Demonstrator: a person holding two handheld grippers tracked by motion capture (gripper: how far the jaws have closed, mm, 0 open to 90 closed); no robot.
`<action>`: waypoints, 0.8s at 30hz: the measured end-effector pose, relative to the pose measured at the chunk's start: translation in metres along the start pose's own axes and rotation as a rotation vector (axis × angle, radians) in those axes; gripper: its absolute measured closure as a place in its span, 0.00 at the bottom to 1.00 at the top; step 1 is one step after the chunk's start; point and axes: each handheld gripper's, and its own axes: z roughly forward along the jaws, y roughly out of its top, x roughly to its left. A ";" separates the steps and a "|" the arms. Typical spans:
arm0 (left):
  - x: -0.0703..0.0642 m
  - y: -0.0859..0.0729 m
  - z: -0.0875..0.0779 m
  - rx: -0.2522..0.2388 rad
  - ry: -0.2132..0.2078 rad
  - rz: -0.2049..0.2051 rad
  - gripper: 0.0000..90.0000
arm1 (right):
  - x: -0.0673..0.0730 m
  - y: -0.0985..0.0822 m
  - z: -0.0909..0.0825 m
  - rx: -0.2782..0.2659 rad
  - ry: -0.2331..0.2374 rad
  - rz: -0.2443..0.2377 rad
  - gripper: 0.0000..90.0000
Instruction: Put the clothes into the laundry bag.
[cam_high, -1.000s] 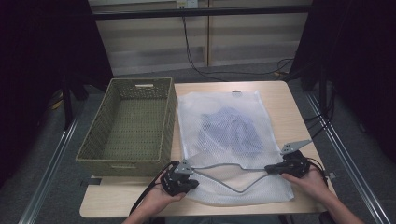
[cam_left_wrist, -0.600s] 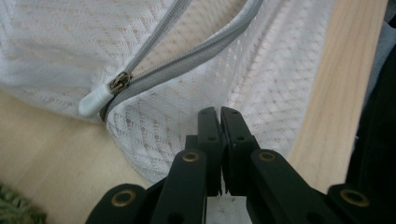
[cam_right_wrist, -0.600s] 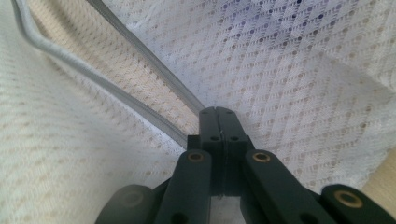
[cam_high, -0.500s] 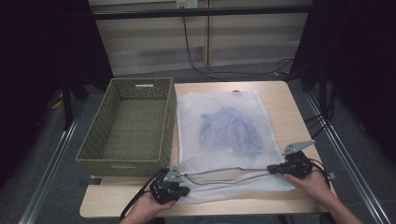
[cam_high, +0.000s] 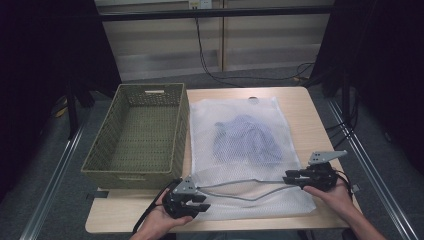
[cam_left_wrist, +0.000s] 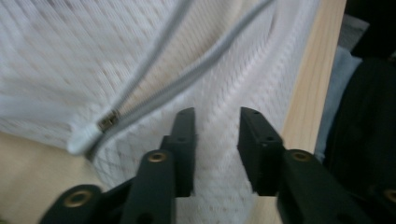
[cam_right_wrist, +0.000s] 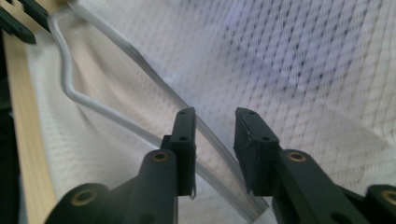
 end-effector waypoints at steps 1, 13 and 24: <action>-0.001 0.002 -0.004 -0.019 0.022 -0.003 0.68 | 0.000 0.000 -0.002 -0.016 -0.001 0.003 0.71; -0.013 0.000 -0.042 -0.204 0.199 -0.036 0.31 | 0.022 0.003 -0.021 -0.216 -0.021 0.011 0.39; -0.020 -0.024 -0.065 -0.287 0.241 -0.107 0.14 | 0.037 -0.019 -0.052 -0.282 -0.091 0.043 0.34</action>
